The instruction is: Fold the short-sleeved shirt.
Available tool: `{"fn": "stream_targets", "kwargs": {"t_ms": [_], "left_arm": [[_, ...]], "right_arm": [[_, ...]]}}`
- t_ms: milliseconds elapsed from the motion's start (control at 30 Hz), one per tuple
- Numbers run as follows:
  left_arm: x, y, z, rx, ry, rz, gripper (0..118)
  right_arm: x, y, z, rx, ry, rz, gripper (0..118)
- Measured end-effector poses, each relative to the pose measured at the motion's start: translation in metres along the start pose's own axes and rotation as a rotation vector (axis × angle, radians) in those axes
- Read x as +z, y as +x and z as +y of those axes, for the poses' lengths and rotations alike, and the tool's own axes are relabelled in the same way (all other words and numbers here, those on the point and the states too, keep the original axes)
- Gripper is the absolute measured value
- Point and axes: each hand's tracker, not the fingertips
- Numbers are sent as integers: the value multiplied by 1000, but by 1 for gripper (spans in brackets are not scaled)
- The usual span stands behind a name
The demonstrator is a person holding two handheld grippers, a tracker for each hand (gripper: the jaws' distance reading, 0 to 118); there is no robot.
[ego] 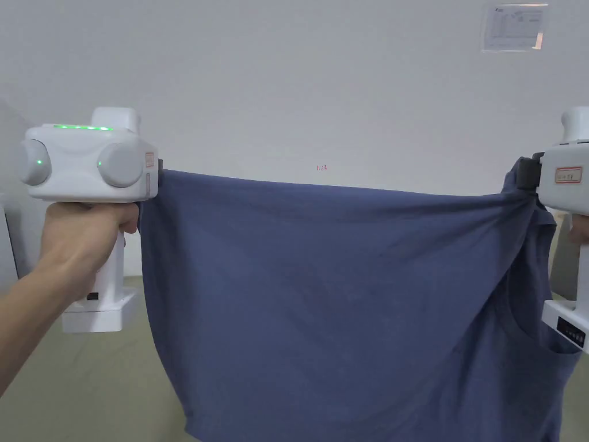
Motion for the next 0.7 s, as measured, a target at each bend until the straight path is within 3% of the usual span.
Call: {"fn": "stream_targets", "kwargs": {"t_ms": [367, 400, 700], "left_arm": [[-18, 13, 10, 2, -25, 38, 0], [-53, 30, 20, -4, -28, 42, 0], [-112, 61, 48, -6, -14, 61, 0]], "right_arm": [[-65, -3, 13, 8, 4, -23, 3], [-73, -3, 17, 13, -2, -25, 3], [-155, 0, 49, 60, -8, -53, 3]]}}
